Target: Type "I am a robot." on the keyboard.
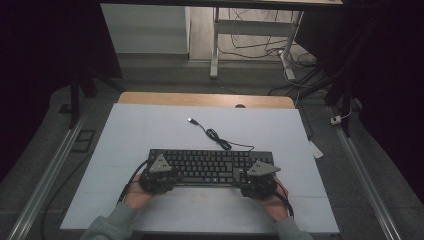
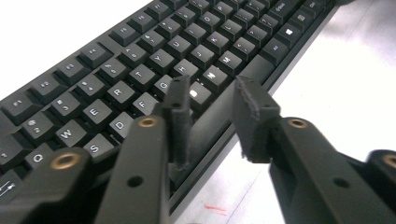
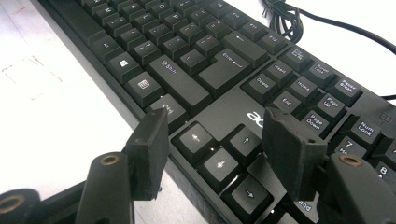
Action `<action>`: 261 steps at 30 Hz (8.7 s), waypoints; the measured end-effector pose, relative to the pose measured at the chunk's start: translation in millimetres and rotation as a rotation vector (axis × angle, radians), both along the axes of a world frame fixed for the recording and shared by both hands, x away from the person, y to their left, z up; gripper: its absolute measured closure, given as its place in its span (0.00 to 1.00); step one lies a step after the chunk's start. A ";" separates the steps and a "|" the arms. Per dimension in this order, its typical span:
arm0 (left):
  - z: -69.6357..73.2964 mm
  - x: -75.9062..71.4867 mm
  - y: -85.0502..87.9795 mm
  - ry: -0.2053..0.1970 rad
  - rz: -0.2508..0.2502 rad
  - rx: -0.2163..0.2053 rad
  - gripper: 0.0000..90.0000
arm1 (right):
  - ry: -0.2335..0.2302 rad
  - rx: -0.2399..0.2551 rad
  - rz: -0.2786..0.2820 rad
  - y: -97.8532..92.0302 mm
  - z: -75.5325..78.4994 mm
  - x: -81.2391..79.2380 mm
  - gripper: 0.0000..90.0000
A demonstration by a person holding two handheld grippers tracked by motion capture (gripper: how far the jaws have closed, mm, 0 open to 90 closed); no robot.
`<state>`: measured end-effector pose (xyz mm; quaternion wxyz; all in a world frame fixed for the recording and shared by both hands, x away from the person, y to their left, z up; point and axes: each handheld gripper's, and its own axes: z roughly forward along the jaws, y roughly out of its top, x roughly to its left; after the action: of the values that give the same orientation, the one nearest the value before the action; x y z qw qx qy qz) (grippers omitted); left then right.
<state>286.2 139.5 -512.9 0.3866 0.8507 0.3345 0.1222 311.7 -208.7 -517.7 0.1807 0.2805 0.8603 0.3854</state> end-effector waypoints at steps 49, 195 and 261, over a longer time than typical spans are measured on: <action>0.7 12.1 32.1 0.008 0.165 -0.068 0.72 | -0.006 0.000 -0.005 -1.3 1.0 0.1 0.46; -1.9 10.4 41.4 -0.005 0.186 -0.039 0.39 | 0.010 0.135 0.036 44.9 20.7 13.4 0.75; -7.9 10.6 38.1 0.006 0.167 -0.009 0.38 | 0.083 0.093 0.019 103.0 15.1 50.2 1.00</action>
<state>296.8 177.6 -520.8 0.3779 0.8184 0.4061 0.1501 361.9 -105.7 -502.6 0.1279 0.2963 0.8508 0.4148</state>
